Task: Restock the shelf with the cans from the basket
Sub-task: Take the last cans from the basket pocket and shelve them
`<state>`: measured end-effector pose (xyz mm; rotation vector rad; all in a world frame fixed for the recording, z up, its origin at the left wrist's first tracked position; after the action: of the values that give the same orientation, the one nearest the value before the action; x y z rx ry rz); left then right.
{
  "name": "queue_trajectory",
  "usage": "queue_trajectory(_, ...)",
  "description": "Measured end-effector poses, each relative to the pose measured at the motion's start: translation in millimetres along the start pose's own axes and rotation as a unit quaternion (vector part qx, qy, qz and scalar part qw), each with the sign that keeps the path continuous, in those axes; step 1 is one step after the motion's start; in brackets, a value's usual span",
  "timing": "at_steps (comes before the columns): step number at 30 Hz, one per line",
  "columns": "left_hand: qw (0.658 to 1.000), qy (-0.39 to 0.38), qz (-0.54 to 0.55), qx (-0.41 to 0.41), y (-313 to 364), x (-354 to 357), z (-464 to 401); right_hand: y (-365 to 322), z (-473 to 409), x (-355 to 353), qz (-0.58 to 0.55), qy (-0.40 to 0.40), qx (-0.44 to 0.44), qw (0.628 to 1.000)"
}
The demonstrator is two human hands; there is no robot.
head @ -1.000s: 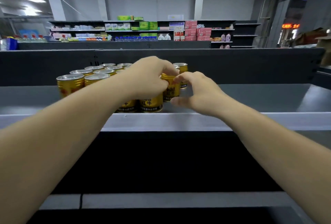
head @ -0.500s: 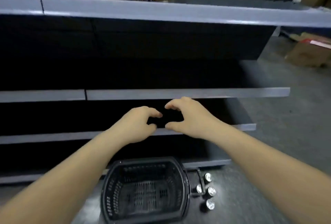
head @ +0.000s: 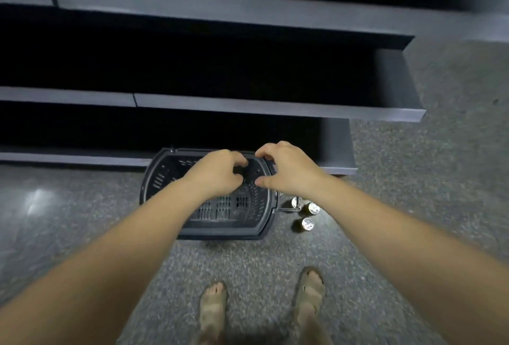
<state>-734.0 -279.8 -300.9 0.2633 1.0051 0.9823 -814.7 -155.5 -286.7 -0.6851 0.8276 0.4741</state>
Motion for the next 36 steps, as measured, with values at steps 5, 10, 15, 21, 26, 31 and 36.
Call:
queue_trajectory(5, 1.0, 0.0, 0.017, -0.001, 15, 61, -42, 74, -9, 20, 0.013, -0.004, 0.02, 1.0)
queue_trajectory(10, 0.999, -0.042, 0.031, -0.004, 24, 166, -99, 168, -23, 72, 0.042, -0.041, 0.056, 0.997)
queue_trajectory(15, 0.989, -0.136, 0.044, -0.03, -1, 319, -170, 278, -55, 176, 0.077, -0.089, 0.089, 0.989)
queue_trajectory(21, 0.988, -0.129, 0.039, -0.08, -73, 452, -249, 368, -109, 300, 0.115, -0.081, 0.091, 0.986)
queue_trajectory(26, 0.996, -0.066, 0.021, -0.055, -123, 520, -311, 407, -167, 374, 0.124, -0.05, 0.069, 0.989)
queue_trajectory(31, 0.999, -0.02, -0.008, -0.032, -149, 558, -352, 428, -206, 425, 0.169, -0.048, 0.058, 0.983)
queue_trajectory(36, 1.0, 0.012, -0.023, 0.009, -161, 570, -366, 441, -217, 445, 0.196, -0.007, 0.071, 0.978)
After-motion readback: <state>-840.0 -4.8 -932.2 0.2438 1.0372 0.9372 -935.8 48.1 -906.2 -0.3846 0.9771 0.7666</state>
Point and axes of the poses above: each hand's wrist, its own z-axis away from the middle knuckle, its own x-axis out of the palm, y = z × x, the point moved 2 cm from there along -z, towards the middle knuckle, and after that the axes turned 12 degrees about z, right-handed, at the moved point
